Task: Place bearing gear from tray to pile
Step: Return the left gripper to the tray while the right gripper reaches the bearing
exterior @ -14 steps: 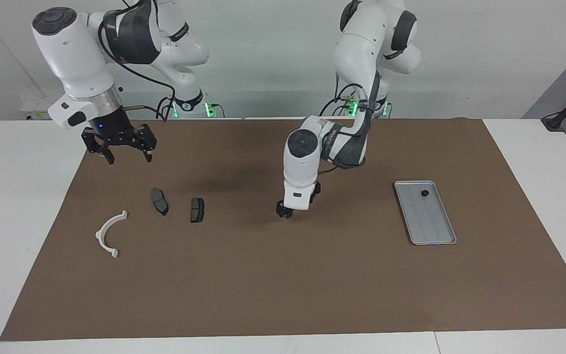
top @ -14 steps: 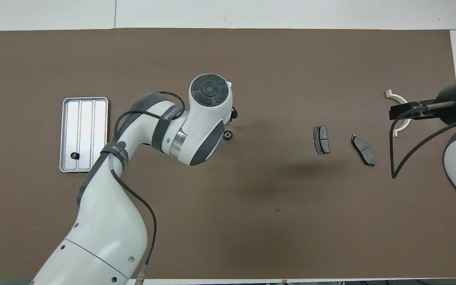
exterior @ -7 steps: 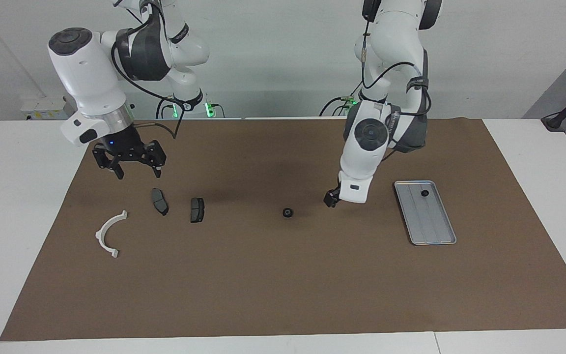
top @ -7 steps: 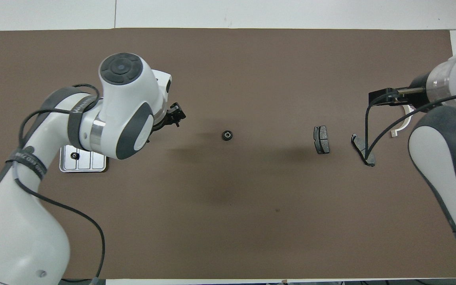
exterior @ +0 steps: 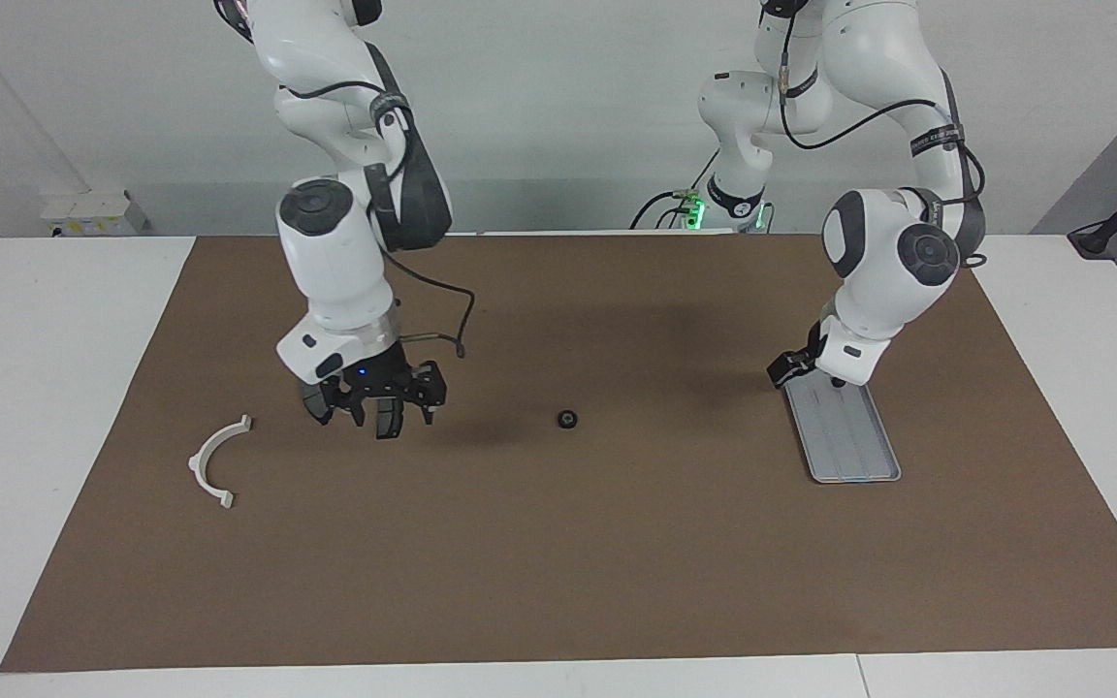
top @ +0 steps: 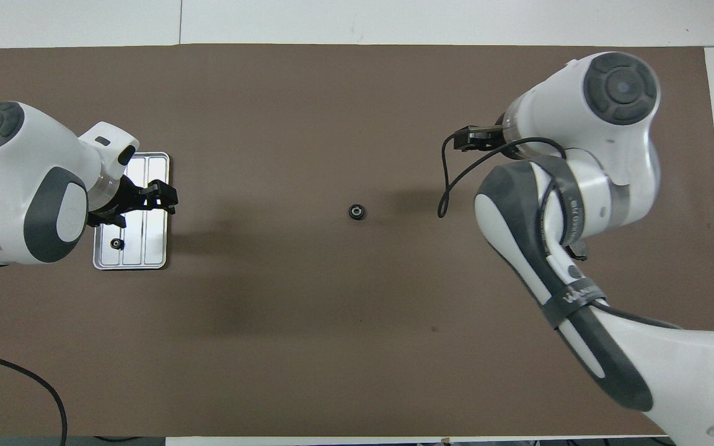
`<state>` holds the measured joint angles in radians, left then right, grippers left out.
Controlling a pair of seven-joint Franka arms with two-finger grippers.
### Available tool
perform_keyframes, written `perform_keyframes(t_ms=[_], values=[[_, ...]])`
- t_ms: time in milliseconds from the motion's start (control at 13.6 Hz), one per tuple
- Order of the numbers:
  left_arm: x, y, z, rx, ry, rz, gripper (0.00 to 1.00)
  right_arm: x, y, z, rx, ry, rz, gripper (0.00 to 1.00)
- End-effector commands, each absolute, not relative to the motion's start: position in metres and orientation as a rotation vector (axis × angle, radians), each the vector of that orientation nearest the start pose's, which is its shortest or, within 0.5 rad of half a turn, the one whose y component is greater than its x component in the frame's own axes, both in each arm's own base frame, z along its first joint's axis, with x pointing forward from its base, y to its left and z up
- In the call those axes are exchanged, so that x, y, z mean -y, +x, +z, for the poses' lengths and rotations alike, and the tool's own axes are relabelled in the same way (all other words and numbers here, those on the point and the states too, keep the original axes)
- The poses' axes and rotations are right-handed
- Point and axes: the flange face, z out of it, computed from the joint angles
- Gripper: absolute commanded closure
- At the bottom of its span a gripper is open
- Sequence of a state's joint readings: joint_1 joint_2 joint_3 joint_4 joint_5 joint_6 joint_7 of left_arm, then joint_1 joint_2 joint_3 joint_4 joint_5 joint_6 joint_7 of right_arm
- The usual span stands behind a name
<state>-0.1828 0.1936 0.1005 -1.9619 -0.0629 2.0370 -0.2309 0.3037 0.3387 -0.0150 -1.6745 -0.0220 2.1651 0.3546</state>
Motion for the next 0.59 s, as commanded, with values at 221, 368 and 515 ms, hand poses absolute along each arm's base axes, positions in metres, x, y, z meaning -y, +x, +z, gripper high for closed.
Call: perform_keyframes(t_ms=[221,368,515], values=[[0.002,0.563,0.352,0.07,-3.177,0.13,0.19,-0.312,0.611,0.368,-0.194,-3.116,-0.204,0.0],[-0.008,0.557,0.343,0.015,-3.143,0.158,0.19,-0.338,0.602,0.353,-0.199,-3.111,-0.214,0.0],[-0.009,0.55,0.333,-0.021,-3.129,0.17,0.2,-0.348,0.598,0.336,-0.216,-3.117,-0.197,0.0]])
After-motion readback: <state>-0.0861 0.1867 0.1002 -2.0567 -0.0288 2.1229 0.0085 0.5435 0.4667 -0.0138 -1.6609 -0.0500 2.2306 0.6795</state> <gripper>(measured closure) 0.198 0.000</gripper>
